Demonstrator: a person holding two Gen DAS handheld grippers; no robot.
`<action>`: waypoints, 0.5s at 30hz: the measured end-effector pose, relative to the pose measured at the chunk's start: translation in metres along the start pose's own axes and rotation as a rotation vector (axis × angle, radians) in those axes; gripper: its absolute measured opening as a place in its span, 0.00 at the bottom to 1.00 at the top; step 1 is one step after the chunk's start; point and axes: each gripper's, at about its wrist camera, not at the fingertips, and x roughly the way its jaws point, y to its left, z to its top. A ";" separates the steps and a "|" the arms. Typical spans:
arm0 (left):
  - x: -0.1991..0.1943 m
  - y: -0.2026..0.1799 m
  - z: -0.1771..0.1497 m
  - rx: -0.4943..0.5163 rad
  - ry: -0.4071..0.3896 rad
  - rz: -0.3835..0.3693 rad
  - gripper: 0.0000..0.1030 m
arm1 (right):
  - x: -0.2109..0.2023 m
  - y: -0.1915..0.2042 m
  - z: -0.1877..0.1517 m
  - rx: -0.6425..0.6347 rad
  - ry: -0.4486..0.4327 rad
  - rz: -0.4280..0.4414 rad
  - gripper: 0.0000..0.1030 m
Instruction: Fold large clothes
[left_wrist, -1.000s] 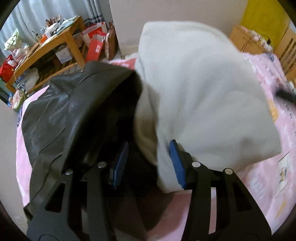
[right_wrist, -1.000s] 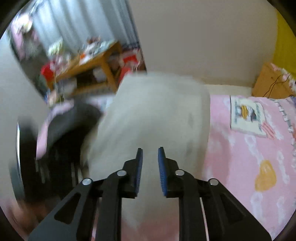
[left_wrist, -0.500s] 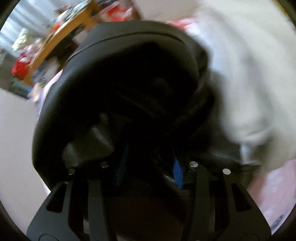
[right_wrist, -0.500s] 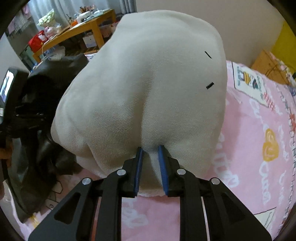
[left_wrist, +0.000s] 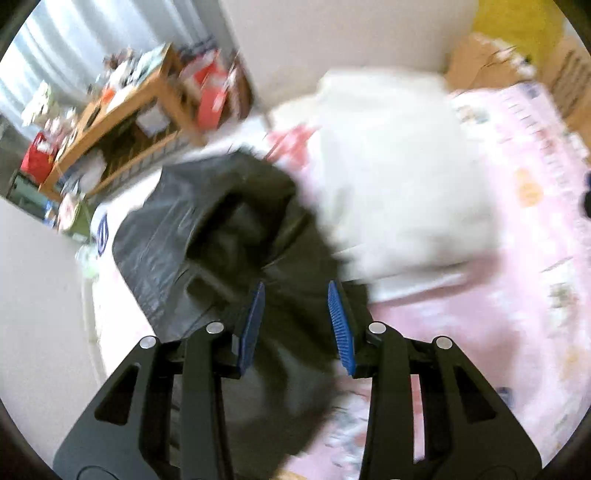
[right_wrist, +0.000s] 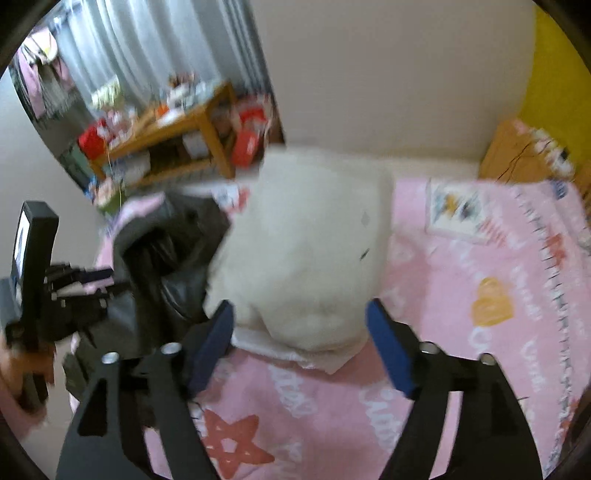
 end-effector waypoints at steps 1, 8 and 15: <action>-0.030 -0.011 0.003 0.003 -0.040 -0.028 0.41 | -0.026 0.001 0.003 0.014 -0.041 -0.017 0.81; -0.163 -0.060 0.012 0.048 -0.221 -0.030 0.91 | -0.162 -0.003 0.005 0.031 -0.198 -0.102 0.92; -0.215 -0.087 -0.017 0.049 -0.150 0.032 0.92 | -0.234 -0.007 -0.021 0.083 -0.182 -0.114 0.92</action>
